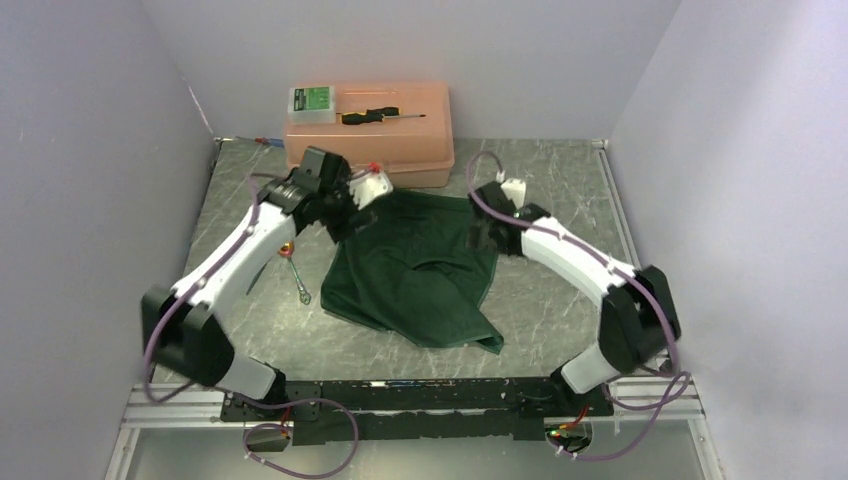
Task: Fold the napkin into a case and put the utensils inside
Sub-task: Flatten out the crumpled napkin at the center of the board.
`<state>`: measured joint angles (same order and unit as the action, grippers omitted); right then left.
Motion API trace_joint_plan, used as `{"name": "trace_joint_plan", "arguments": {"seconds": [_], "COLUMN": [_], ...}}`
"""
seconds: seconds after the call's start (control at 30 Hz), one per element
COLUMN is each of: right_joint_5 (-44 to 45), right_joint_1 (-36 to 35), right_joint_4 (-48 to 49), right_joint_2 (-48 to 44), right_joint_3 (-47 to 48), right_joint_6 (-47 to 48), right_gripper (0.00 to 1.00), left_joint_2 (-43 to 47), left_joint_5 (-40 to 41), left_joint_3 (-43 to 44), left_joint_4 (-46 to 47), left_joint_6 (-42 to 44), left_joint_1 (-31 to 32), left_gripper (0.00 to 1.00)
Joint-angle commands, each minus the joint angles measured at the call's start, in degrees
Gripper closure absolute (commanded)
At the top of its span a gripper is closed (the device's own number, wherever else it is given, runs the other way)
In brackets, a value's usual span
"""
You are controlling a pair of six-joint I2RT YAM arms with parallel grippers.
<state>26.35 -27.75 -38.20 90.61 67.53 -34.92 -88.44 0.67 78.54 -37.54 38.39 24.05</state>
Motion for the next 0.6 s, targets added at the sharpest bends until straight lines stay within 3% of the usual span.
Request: {"name": "trace_joint_plan", "arguments": {"seconds": [0.0, 0.23, 0.43, 0.57], "right_joint_5": [-4.91, -12.49, -17.38, -20.19], "right_joint_1": [-10.51, -15.76, -15.76, -15.83], "right_joint_4": [-6.87, -11.09, -8.37, -5.72], "right_joint_2": [-8.26, -16.47, -15.35, -14.98], "right_joint_3": [-9.45, -19.79, -22.74, -24.46], "right_joint_6": [-7.07, -13.25, -13.83, -13.86], "right_gripper": [0.06, 0.06, 0.07, 0.15], "left_joint_2": [8.42, 10.79, 7.92, 6.93], "left_joint_5": [-17.04, -21.66, -18.94, -14.91], "left_joint_3": [-9.45, -21.01, -26.7, -30.83], "left_joint_4": [-19.62, -22.69, -15.62, -9.09], "left_joint_6": [3.23, 5.79, 6.71, 7.41], "left_joint_1": [1.02, 4.68, 6.41, 6.44], "left_gripper": [0.13, 0.17, 0.22, 0.33]}}
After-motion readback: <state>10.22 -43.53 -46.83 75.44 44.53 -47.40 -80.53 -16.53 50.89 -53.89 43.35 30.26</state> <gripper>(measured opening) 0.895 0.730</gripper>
